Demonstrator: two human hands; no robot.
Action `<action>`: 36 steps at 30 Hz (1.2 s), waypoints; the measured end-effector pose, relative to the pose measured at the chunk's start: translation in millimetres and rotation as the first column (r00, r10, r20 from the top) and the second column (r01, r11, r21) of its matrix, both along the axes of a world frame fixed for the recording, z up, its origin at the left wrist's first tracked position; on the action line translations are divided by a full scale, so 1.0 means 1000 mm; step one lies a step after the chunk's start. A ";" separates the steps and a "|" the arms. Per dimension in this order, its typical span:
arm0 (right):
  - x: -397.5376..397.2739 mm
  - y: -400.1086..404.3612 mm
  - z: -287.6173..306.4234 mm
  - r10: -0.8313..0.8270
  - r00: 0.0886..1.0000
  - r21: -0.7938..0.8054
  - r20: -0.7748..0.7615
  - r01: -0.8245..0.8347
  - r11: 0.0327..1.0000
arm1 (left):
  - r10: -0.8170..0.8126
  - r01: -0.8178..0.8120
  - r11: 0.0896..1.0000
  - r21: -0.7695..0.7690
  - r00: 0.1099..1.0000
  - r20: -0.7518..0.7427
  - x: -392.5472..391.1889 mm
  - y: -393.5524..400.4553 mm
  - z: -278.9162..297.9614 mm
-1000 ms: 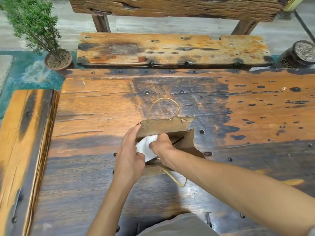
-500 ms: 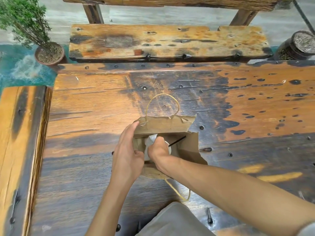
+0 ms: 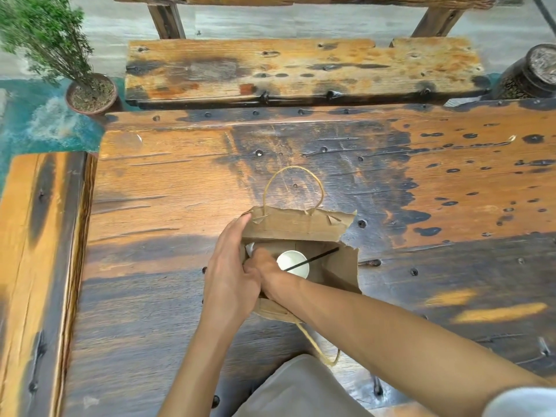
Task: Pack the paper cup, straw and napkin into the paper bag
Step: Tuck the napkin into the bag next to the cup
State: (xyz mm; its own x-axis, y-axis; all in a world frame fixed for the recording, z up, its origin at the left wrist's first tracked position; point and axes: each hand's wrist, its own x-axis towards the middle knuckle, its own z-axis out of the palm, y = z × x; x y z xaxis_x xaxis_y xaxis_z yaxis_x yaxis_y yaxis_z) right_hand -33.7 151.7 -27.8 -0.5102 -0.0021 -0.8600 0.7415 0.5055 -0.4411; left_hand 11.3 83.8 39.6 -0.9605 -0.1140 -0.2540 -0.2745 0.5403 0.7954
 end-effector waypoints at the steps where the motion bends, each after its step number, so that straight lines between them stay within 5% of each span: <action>1: -0.001 0.000 0.001 0.085 0.996 0.017 0.001 -0.085 0.996 | -0.001 0.001 1.000 0.002 1.000 -0.003 0.000 0.000 0.001; 12: -0.005 0.033 0.016 0.362 0.921 0.217 -0.142 -0.328 0.919 | -0.016 0.016 1.000 -0.016 1.000 0.001 -0.003 0.005 0.003; 23: -0.013 0.047 -0.015 0.776 0.623 0.563 -0.104 -0.606 0.562 | -0.013 0.013 1.000 0.003 1.000 0.018 0.000 0.006 0.008; 29: -0.025 0.069 -0.022 0.764 0.642 0.603 0.062 -0.635 0.484 | -0.023 0.023 1.000 0.008 1.000 0.021 -0.001 0.006 0.011; 36: -0.027 0.071 -0.025 0.681 0.731 0.578 0.052 -0.578 0.576 | -0.023 0.022 1.000 0.004 1.000 0.015 -0.002 0.008 0.011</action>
